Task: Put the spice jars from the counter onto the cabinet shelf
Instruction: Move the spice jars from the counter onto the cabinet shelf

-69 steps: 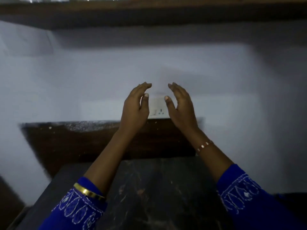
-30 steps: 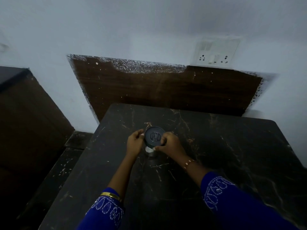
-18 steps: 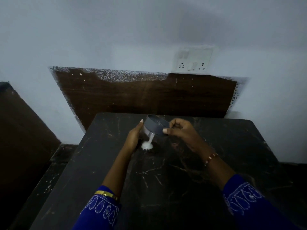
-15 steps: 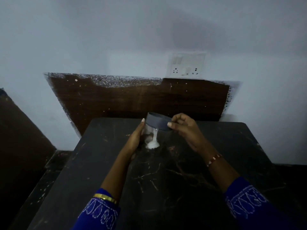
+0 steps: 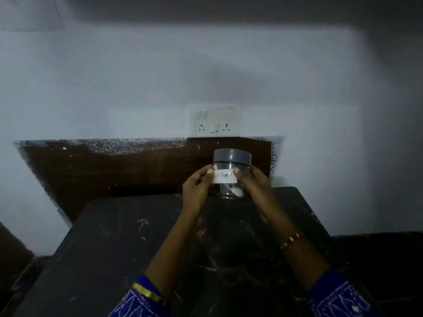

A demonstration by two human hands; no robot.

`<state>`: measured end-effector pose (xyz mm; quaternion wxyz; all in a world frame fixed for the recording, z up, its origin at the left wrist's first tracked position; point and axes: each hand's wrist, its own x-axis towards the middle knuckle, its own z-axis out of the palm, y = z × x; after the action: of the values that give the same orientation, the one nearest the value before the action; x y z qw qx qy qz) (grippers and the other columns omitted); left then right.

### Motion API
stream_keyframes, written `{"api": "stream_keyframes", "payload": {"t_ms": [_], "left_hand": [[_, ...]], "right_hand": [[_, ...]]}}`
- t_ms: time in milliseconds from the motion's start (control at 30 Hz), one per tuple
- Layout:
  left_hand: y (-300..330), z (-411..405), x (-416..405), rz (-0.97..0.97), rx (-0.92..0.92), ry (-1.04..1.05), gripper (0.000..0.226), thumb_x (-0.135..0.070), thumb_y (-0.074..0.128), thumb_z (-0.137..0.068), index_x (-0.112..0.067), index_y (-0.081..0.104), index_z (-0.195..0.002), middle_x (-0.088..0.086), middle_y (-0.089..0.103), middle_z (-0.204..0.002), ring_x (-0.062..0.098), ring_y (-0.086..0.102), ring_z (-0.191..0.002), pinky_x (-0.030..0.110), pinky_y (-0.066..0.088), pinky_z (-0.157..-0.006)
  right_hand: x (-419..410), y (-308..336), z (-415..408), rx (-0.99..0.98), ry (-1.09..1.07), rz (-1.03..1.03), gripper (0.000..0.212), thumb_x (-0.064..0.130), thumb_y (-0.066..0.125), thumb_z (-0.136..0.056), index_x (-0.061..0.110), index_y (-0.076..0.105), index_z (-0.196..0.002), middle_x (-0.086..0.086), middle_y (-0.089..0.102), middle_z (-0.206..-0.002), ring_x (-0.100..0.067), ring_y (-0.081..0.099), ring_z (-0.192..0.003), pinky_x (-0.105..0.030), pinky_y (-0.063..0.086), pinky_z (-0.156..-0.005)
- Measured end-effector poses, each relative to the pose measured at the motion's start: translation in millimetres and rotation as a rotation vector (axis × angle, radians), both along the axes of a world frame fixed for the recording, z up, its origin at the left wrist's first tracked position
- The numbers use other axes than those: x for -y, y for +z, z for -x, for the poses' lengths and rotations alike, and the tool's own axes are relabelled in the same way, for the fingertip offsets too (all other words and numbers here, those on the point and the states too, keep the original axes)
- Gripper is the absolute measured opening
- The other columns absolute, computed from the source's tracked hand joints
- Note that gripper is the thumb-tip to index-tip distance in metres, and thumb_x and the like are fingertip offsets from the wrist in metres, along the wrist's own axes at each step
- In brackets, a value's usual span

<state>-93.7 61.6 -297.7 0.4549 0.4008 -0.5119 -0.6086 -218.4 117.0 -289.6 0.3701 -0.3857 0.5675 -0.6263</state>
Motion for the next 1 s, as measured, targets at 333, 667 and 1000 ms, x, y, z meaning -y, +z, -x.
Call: {"api": "stream_keyframes", "payload": {"t_ms": [333, 667, 1000], "left_hand": [[55.7, 47.6, -12.9, 0.092, -0.127, -0.282, 0.032, -0.028, 0.04, -0.097, -0.01, 0.057, -0.117, 0.01, 0.066, -0.108, 0.018, 0.065, -0.094, 0.024, 0.058, -0.073], [134.0, 97.3, -12.6, 0.325, -0.149, -0.279, 0.025, -0.029, 0.044, -0.095, -0.016, 0.058, -0.112, 0.001, 0.066, -0.103, 0.014, 0.063, -0.094, 0.021, 0.053, -0.073], [221.7, 150.6, -8.3, 0.497, -0.147, -0.228, 0.041, -0.029, 0.049, -0.094, -0.009, 0.049, -0.13, 0.014, 0.058, -0.127, 0.027, 0.058, -0.111, 0.035, 0.051, -0.092]], "right_hand": [[-5.8, 45.9, 56.0, 0.111, 0.019, 0.146, 0.036, 0.026, 0.052, -0.092, 0.012, 0.048, -0.126, -0.008, 0.065, -0.114, -0.025, 0.064, -0.105, -0.04, 0.052, -0.093], [-14.1, 127.5, 104.6, -0.102, -0.019, 0.283, 0.029, 0.03, 0.046, -0.096, 0.019, 0.053, -0.122, -0.003, 0.063, -0.111, -0.025, 0.06, -0.105, -0.031, 0.051, -0.083], [-17.7, 216.0, 145.3, -0.213, -0.154, 0.442, 0.04, 0.028, 0.044, -0.096, 0.011, 0.04, -0.132, -0.011, 0.055, -0.123, -0.026, 0.059, -0.102, -0.029, 0.052, -0.08]]}}
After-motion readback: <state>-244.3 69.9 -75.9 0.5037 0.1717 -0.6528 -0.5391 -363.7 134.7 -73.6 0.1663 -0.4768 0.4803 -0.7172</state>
